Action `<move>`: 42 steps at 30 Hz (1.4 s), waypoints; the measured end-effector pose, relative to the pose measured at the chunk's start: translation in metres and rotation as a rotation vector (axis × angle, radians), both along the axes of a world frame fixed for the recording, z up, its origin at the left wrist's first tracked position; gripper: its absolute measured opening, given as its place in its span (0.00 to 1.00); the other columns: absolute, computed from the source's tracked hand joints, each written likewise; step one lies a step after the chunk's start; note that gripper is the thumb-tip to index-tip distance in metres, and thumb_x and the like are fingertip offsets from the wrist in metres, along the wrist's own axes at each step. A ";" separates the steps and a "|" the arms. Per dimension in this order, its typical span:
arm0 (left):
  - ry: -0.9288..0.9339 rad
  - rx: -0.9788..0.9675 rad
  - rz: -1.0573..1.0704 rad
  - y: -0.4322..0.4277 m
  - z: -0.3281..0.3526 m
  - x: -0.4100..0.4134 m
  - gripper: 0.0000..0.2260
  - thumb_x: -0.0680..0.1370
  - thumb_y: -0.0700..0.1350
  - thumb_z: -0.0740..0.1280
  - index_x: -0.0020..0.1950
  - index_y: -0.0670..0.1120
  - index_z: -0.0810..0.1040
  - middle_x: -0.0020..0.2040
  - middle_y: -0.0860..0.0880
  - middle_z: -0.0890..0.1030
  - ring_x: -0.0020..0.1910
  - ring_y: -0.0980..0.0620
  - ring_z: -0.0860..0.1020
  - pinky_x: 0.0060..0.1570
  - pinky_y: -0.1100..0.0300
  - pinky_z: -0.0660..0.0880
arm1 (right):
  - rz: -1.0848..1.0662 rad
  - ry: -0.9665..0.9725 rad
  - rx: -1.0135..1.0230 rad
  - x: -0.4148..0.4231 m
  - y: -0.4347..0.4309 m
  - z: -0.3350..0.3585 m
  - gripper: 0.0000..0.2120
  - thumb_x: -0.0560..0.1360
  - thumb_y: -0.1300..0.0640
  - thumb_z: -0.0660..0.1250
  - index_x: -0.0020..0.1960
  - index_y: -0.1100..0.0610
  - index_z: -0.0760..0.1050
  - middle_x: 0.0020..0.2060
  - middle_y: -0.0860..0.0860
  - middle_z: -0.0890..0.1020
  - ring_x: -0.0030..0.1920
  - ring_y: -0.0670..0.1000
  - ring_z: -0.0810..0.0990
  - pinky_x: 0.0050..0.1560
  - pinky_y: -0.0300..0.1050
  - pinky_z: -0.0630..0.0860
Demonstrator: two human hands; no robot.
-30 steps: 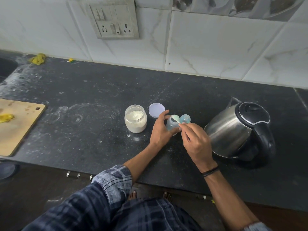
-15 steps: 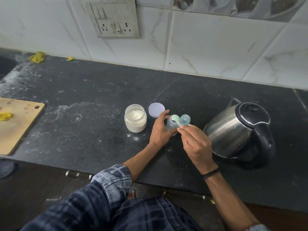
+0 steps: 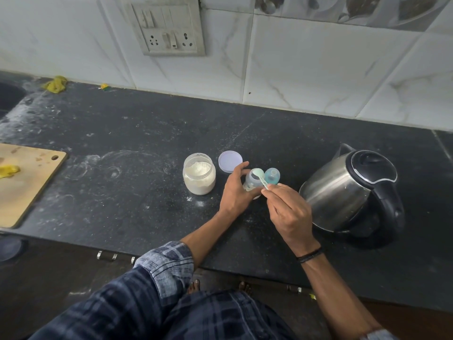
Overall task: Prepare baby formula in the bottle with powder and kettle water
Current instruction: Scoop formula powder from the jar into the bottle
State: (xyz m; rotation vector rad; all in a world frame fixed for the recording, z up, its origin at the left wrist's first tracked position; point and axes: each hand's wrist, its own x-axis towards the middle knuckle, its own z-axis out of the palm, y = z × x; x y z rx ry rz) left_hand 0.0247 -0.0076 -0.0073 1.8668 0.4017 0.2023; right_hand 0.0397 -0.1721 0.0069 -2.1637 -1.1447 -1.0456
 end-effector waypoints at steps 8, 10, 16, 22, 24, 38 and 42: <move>0.000 -0.007 -0.001 0.000 -0.001 0.000 0.37 0.72 0.50 0.80 0.76 0.49 0.66 0.64 0.53 0.80 0.65 0.52 0.77 0.69 0.49 0.72 | -0.005 -0.007 0.005 -0.002 -0.002 -0.001 0.05 0.78 0.65 0.74 0.52 0.65 0.86 0.51 0.60 0.87 0.52 0.56 0.87 0.57 0.51 0.84; 0.001 -0.006 -0.002 0.000 -0.001 0.001 0.37 0.72 0.51 0.80 0.76 0.49 0.66 0.64 0.53 0.80 0.65 0.52 0.77 0.69 0.50 0.72 | -0.008 -0.002 0.008 -0.001 -0.002 -0.002 0.05 0.77 0.65 0.74 0.52 0.65 0.86 0.51 0.60 0.87 0.51 0.56 0.87 0.56 0.52 0.84; 0.010 -0.006 0.001 0.001 -0.001 0.002 0.38 0.71 0.52 0.80 0.76 0.50 0.66 0.64 0.54 0.80 0.65 0.53 0.77 0.70 0.50 0.72 | -0.008 -0.004 0.004 -0.002 -0.002 -0.002 0.06 0.78 0.64 0.73 0.52 0.65 0.86 0.51 0.60 0.87 0.51 0.57 0.87 0.57 0.52 0.84; 0.008 0.009 0.003 0.002 -0.002 0.001 0.38 0.71 0.52 0.80 0.77 0.50 0.66 0.63 0.55 0.80 0.65 0.54 0.76 0.69 0.52 0.71 | 0.001 -0.005 0.044 -0.001 0.001 -0.001 0.03 0.76 0.67 0.75 0.50 0.65 0.87 0.49 0.59 0.87 0.50 0.56 0.87 0.55 0.52 0.84; 0.011 0.008 0.005 0.001 -0.002 0.002 0.38 0.71 0.52 0.80 0.77 0.50 0.66 0.64 0.54 0.80 0.65 0.53 0.76 0.69 0.52 0.71 | -0.005 0.006 0.036 -0.001 0.000 -0.002 0.04 0.76 0.67 0.75 0.50 0.65 0.87 0.50 0.59 0.87 0.50 0.56 0.87 0.55 0.52 0.84; 0.014 -0.009 0.003 0.001 -0.003 0.001 0.38 0.71 0.53 0.80 0.76 0.51 0.66 0.63 0.55 0.80 0.65 0.53 0.76 0.70 0.50 0.71 | -0.001 0.019 0.037 -0.001 -0.001 -0.001 0.03 0.77 0.66 0.74 0.49 0.65 0.87 0.50 0.59 0.87 0.50 0.56 0.87 0.56 0.52 0.84; 0.010 -0.011 0.002 0.001 -0.003 0.001 0.39 0.70 0.54 0.80 0.76 0.51 0.66 0.63 0.55 0.80 0.65 0.53 0.76 0.70 0.50 0.71 | -0.002 0.019 0.040 -0.001 0.001 -0.002 0.03 0.77 0.67 0.74 0.49 0.65 0.87 0.49 0.59 0.87 0.50 0.56 0.87 0.55 0.52 0.84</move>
